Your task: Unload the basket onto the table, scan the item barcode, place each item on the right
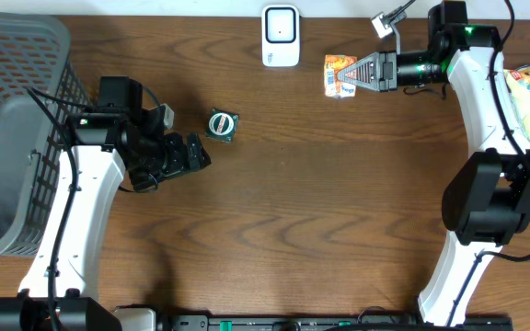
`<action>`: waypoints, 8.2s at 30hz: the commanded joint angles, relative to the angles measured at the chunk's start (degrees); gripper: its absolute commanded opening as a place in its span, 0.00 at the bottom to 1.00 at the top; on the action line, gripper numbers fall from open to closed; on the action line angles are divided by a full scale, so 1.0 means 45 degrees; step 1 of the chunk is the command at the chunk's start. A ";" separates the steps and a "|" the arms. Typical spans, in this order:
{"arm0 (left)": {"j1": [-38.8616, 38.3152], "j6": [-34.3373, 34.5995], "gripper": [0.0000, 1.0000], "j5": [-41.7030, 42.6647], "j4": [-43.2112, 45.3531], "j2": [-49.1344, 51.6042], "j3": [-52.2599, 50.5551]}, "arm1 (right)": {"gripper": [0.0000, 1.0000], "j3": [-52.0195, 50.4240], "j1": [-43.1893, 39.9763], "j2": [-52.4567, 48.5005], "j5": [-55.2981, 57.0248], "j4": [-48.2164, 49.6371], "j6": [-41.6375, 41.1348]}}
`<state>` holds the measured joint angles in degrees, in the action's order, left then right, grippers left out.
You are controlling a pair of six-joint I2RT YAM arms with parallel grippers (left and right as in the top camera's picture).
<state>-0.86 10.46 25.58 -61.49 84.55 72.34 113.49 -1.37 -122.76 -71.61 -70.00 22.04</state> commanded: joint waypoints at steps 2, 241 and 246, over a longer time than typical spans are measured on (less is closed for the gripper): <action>-0.0029 -0.0170 0.97 0.0073 -0.0029 0.0092 -0.0024 | 0.01 -0.0015 0.0675 -0.0112 0.2084 -0.0029 0.0389; -0.0029 -0.0170 0.98 0.0073 -0.0029 0.0092 -0.0024 | 0.68 -0.3050 0.9360 -0.2409 1.8248 0.8252 -1.4921; -0.0029 -0.0170 0.98 0.0073 -0.0029 0.0092 -0.0024 | 0.57 -0.3050 0.8777 -0.1763 1.8831 0.7150 -1.4921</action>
<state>-0.86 10.46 25.61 -61.49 84.55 72.34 101.21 40.58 -131.41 9.06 -35.35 -46.00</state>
